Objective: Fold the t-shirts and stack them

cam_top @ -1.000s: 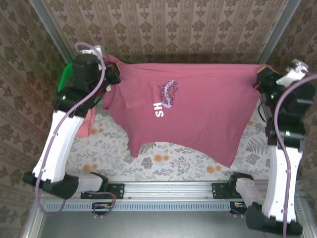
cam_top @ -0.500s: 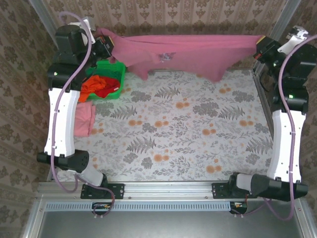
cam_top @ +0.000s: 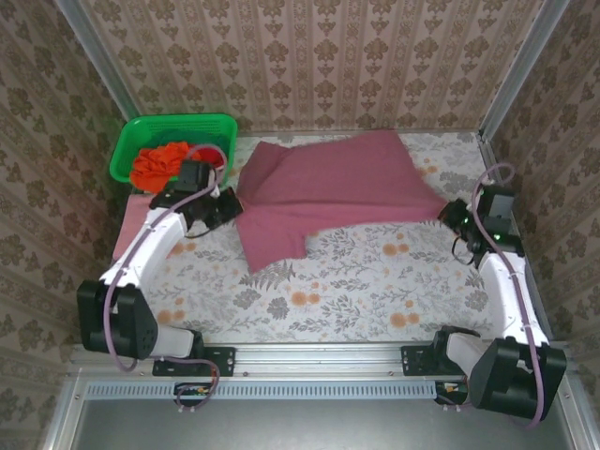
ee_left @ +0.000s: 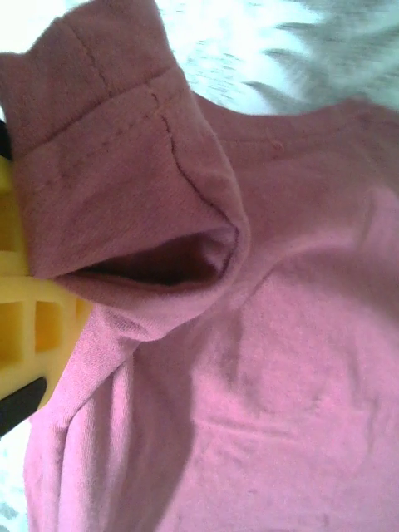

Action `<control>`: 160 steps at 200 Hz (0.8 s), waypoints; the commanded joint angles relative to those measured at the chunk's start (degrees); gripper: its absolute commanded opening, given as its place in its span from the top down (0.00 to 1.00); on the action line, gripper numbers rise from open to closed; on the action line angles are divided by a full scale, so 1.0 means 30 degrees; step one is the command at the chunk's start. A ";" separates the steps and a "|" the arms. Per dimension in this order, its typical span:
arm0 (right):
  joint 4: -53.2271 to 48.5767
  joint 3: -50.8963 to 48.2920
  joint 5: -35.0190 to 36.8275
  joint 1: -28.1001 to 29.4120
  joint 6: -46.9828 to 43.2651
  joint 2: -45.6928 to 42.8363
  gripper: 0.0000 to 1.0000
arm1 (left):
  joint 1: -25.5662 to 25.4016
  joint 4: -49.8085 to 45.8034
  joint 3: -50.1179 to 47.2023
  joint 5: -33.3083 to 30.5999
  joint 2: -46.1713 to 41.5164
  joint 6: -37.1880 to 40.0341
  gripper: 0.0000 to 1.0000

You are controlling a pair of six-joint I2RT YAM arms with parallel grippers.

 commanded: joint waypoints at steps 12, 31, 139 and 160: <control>0.1779 -0.2006 0.0834 -0.0307 0.0562 0.2183 1.00 | -0.0150 0.1460 -0.1135 -0.0173 0.1187 -0.0359 1.00; 0.1622 -0.2267 0.1009 -0.0324 0.0420 0.3291 1.00 | -0.0101 0.1633 -0.1745 -0.0390 0.2002 -0.0247 1.00; -0.1202 -0.2016 0.3279 0.1471 -0.1364 -0.2980 0.16 | -0.0541 -0.1662 -0.2595 -0.2149 -0.2316 -0.0401 0.07; -0.0197 -0.1834 0.3687 0.4635 -0.1787 -0.3758 0.16 | -0.0832 -0.1990 -0.1854 -0.2892 -0.3019 0.0496 0.00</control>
